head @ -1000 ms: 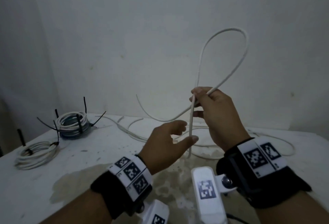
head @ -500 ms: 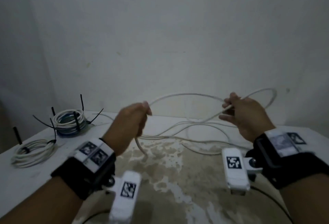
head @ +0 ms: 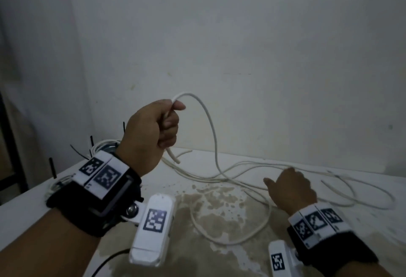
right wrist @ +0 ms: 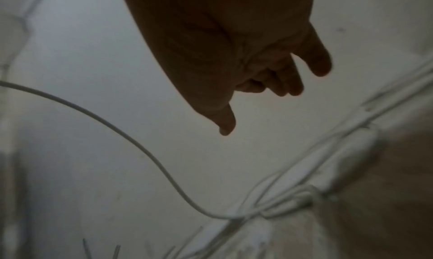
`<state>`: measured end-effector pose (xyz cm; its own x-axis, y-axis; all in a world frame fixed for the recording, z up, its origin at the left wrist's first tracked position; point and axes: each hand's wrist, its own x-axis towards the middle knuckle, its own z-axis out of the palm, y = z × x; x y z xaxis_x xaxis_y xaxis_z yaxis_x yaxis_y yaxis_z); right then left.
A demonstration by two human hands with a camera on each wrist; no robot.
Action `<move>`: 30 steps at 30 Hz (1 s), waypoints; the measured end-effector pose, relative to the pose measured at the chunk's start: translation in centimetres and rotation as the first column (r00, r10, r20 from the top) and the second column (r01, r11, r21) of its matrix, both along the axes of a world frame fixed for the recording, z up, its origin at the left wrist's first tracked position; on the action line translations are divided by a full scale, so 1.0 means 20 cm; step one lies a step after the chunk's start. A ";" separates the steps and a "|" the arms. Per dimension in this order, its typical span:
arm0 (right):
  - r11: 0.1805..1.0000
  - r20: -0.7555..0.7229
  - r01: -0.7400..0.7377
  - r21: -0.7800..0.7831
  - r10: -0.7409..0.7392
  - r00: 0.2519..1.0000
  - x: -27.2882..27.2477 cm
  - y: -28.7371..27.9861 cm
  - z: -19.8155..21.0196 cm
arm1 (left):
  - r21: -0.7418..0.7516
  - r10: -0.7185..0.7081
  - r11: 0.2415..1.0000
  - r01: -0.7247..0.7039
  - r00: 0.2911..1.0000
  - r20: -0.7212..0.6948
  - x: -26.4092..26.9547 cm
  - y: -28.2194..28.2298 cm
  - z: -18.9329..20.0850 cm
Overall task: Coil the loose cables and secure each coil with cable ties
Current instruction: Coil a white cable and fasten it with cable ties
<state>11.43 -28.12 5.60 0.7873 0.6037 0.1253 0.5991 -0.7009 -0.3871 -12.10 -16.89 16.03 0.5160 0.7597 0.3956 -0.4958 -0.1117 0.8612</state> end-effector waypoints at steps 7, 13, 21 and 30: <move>0.795 0.341 -0.502 0.340 0.393 0.854 -0.25 0.25 0.30 | 0.072 -0.193 0.978 0.196 0.980 -0.048 -0.01 -0.09 -0.01; 0.714 0.195 -0.529 0.459 0.500 0.844 -0.35 0.35 0.24 | 0.048 -0.256 0.966 0.253 0.965 0.052 -0.05 -0.12 0.05; 0.724 0.064 -0.587 0.363 0.609 0.790 -0.51 0.26 -0.06 | -0.149 -0.030 0.986 0.068 0.969 0.246 -0.09 0.05 0.08; 0.718 0.634 -0.652 0.243 0.391 0.667 -0.51 0.21 0.13 | 0.000 0.198 0.980 -0.199 0.976 0.088 -0.10 0.06 0.06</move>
